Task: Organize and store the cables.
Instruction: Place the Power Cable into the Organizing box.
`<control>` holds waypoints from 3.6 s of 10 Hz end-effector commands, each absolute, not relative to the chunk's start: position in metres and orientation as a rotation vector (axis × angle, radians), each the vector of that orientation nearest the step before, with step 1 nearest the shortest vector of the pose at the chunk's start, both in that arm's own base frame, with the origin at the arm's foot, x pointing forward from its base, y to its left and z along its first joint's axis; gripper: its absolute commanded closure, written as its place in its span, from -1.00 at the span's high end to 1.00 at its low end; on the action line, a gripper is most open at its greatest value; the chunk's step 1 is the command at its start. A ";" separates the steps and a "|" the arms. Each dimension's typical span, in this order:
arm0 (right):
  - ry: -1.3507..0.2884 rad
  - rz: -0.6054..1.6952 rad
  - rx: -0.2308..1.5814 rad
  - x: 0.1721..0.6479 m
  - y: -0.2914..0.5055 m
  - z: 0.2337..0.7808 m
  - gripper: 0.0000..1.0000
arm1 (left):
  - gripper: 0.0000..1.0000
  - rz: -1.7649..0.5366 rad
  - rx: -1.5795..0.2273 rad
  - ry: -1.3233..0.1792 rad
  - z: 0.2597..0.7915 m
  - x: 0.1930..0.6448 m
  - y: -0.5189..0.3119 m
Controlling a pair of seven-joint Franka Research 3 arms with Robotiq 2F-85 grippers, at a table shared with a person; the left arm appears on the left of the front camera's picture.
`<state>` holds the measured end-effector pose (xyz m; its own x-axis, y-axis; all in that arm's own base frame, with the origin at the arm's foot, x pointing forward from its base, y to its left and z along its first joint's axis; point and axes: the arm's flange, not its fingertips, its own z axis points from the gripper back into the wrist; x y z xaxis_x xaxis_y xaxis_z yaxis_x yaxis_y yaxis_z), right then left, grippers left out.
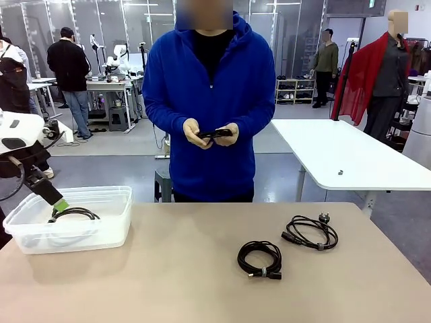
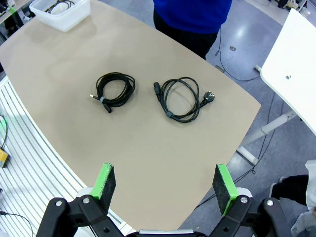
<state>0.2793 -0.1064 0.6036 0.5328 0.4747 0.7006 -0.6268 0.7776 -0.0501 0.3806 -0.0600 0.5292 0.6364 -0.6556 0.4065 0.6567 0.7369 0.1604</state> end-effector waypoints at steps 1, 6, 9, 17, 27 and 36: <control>-0.764 0.662 0.220 0.279 -0.107 0.603 1.00 | 1.00 -0.794 0.013 -0.492 0.531 0.383 -0.064; -0.764 0.662 0.220 0.279 -0.107 0.603 1.00 | 1.00 -0.820 0.001 -0.537 0.547 0.369 -0.071; -0.764 0.662 0.220 0.279 -0.107 0.603 1.00 | 1.00 -0.837 -0.001 -0.575 0.559 0.354 -0.060; -0.764 0.662 0.220 0.279 -0.107 0.603 1.00 | 1.00 -0.818 -0.015 -0.597 0.565 0.353 -0.051; -0.764 0.662 0.220 0.279 -0.107 0.603 1.00 | 1.00 -0.887 -0.103 -0.589 0.585 0.307 0.001; -0.764 0.662 0.220 0.279 -0.107 0.603 1.00 | 1.00 -0.847 -0.106 -0.614 0.587 0.294 0.012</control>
